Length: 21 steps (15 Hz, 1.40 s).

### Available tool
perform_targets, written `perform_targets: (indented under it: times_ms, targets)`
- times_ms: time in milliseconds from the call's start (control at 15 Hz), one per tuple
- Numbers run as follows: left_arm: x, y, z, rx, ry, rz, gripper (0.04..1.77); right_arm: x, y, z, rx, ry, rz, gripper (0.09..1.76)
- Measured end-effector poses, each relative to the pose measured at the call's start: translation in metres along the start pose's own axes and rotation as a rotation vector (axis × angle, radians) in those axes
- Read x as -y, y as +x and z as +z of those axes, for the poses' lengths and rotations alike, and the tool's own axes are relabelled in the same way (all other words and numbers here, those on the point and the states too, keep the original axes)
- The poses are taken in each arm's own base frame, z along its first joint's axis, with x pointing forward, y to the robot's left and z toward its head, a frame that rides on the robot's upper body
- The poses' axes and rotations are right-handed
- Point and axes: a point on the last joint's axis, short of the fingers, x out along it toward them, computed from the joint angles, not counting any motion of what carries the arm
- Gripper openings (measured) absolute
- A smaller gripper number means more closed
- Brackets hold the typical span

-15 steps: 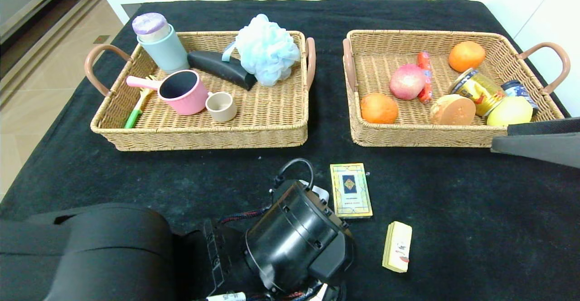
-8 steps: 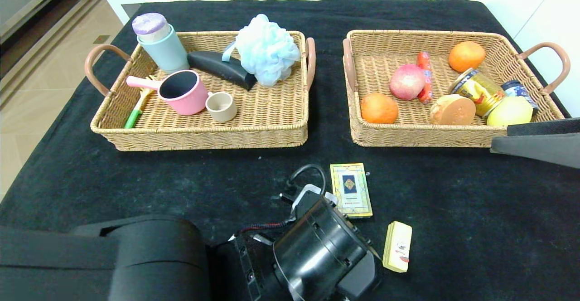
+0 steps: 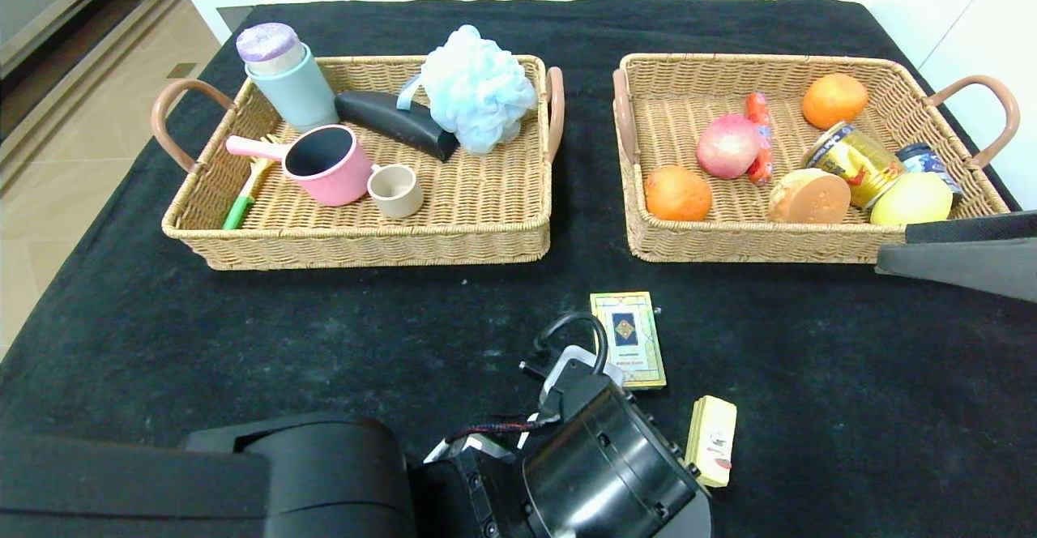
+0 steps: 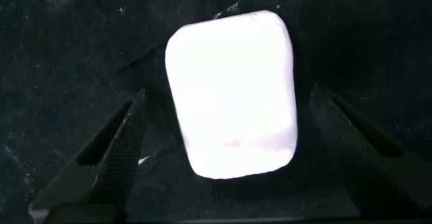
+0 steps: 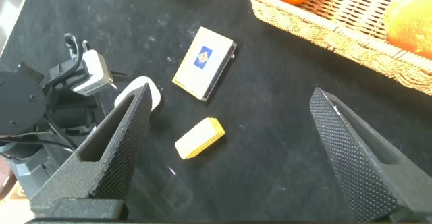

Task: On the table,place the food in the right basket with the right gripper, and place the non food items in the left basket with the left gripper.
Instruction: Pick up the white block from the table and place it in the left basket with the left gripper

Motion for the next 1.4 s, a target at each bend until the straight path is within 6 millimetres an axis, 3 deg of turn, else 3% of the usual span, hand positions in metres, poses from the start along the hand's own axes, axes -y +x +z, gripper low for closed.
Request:
perform_targets:
  times_ms: [467, 667, 733, 1400]
  targets:
    - [-0.0003, 0.0005, 0.0005, -0.003, -0.026, 0.001, 1.69, 0.0000, 0.0000, -0.0001, 0.000, 0.000, 0.000, 1.71]
    - [-0.0005, 0.0009, -0.0001, -0.006, -0.025, 0.001, 1.16, 0.0000, 0.0000, -0.0001, -0.001, 0.000, 0.000, 1.71]
    - [-0.0004, 0.0013, -0.0003, -0.007, -0.024, 0.003, 1.08, 0.0000, 0.0000, -0.0001, -0.001, 0.000, 0.000, 1.71]
    - [-0.0021, -0.0003, -0.0001, -0.005, -0.027, 0.002, 1.02, 0.0000, -0.0001, 0.0001, 0.000, 0.000, 0.000, 1.71]
